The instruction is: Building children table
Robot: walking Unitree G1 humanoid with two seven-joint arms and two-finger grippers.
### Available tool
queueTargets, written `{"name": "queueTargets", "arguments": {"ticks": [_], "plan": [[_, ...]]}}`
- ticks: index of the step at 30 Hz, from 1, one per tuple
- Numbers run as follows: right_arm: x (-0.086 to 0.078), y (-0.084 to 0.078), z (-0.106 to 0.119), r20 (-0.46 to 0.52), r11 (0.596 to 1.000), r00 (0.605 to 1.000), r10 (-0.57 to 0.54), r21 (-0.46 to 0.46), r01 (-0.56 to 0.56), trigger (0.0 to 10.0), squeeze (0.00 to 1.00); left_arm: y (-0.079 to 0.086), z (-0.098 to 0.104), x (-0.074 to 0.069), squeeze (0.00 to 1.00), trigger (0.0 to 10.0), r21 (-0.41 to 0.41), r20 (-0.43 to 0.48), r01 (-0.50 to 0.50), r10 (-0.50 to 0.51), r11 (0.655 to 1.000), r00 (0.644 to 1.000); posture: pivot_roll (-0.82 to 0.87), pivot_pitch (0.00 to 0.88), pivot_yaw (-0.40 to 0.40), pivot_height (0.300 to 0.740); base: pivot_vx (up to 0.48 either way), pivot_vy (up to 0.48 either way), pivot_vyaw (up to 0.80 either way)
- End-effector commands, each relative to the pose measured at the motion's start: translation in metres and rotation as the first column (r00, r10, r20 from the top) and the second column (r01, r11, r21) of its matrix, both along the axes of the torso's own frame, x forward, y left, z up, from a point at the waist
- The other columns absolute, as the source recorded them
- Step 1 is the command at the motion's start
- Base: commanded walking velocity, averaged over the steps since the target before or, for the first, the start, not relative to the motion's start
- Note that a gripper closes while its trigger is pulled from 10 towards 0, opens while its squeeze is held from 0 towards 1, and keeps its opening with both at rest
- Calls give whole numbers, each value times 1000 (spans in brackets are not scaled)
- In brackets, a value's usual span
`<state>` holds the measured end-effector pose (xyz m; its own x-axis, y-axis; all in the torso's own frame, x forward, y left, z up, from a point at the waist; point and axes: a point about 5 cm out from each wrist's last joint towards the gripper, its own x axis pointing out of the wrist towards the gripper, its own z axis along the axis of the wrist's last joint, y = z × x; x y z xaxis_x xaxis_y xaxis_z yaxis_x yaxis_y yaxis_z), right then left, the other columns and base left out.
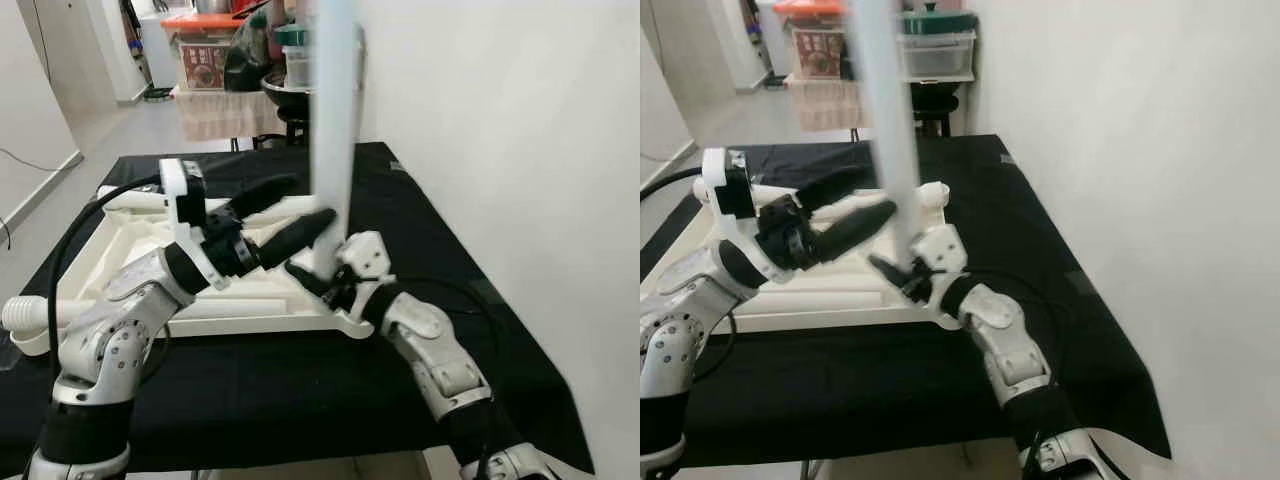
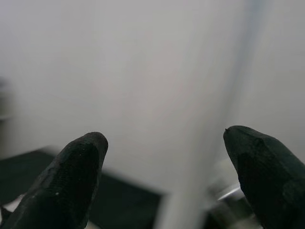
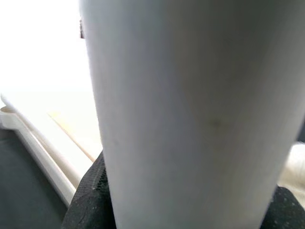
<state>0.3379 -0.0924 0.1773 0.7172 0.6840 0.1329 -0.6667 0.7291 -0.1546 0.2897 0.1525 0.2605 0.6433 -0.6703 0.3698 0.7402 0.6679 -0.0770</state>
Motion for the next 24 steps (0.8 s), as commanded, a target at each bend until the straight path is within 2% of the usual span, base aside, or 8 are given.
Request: {"name": "queueTargets", "arguments": {"ticks": [1, 8, 9, 13, 14, 15, 16, 24], "plan": [[3, -2, 5, -4, 999, 1000, -13, 29, 13, 0, 0, 8, -6, 2, 1000, 10000, 7, -28, -86, 86, 996, 996, 24, 0, 6, 740, 0, 0, 0], [18, -22, -3, -58, 997, 996, -68, 16, 69, 0, 0, 8, -53, -33, 1000, 10000, 152, -165, -153, 178, 976, 970, 62, 62, 8, 740, 0, 0, 0], [20, -24, -4, -70, 998, 996, -60, 24, 62, 0, 0, -4, -64, -50, 0, 10000, 207, -192, -78, 119, 975, 974, 73, 89, 10, 740, 0, 0, 0], [17, -23, -6, -87, 996, 994, 70, 54, -66, 0, 0, -28, -87, -90, 0, 10000, 280, -269, 63, 15, 958, 963, 83, 145, 11, 740, 0, 0, 0], [13, -21, -7, -88, 989, 985, 147, 39, -144, 4667, 0, -32, -94, -100, 0, 10000, 327, -276, 91, 3, 940, 961, 83, 166, 13, 740, 0, 0, 0], [13, -21, -7, -88, 989, 985, 147, 39, -144, 4667, 0, -32, -94, -100, 0, 10000, 327, -276, 91, 3, 940, 961, 83, 166, 13, 740, 0, 0, 0], [11, -20, -9, -89, 981, 977, 195, 26, -194, 10000, 0, -35, -98, -106, 0, 10000, 360, -277, 110, -6, 927, 961, 83, 166, 13, 740, 0, 0, 0], [11, -26, 3, -100, 932, 927, 362, 27, -361, 10000, 0, -35, -93, -122, 0, 10000, 370, -260, 54, 48, 928, 965, 92, 255, 12, 740, 0, 0, 0]]}}
